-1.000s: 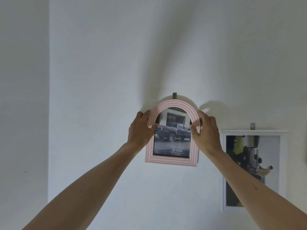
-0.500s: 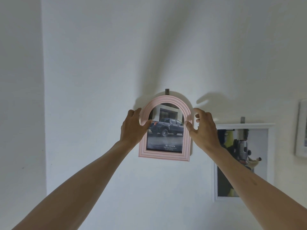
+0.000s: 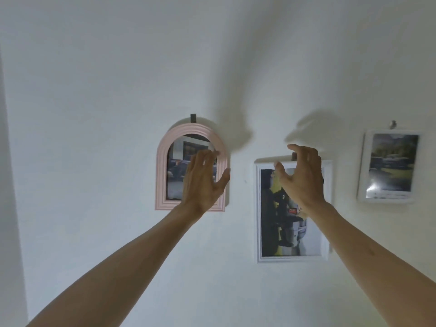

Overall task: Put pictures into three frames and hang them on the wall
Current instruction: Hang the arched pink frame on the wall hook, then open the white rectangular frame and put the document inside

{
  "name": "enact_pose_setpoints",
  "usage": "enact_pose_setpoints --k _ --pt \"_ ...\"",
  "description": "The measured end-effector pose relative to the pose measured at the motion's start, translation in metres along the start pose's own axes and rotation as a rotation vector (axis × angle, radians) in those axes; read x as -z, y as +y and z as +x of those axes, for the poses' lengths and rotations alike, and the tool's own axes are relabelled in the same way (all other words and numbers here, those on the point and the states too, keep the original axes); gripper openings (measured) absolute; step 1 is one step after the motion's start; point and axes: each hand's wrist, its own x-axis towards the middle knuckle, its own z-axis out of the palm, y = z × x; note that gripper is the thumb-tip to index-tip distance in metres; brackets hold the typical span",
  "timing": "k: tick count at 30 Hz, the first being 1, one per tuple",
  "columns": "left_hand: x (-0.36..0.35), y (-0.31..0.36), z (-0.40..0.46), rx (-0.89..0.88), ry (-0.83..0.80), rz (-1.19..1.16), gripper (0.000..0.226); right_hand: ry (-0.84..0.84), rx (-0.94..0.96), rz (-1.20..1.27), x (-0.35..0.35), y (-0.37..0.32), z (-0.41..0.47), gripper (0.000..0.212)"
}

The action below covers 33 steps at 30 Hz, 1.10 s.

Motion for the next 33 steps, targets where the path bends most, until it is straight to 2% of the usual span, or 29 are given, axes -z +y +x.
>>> enact_pose_setpoints --k 3,8,12,16,24,33 --pt "-0.022 0.037 -0.017 0.096 -0.087 -0.044 0.047 -0.015 -0.052 -0.031 0.023 0.037 -0.002 0.059" --pt "-0.061 0.077 -0.033 0.364 -0.272 -0.17 0.056 -0.129 -0.22 0.015 0.048 0.096 -0.018 0.068" --pt "-0.084 0.089 -0.038 0.609 -0.274 -0.261 0.062 -0.25 -0.287 0.114 0.054 0.132 -0.036 0.076" --pt "-0.095 0.091 -0.043 0.762 -0.277 -0.261 0.052 -0.329 -0.316 0.234 0.048 0.153 -0.049 0.079" --pt "-0.109 0.1 -0.047 0.869 -0.258 -0.381 0.042 -0.289 -0.227 0.302 0.029 0.172 -0.059 0.054" --pt "-0.106 0.105 -0.048 0.871 -0.157 -0.441 0.034 -0.287 -0.235 0.376 0.043 0.174 -0.054 0.054"
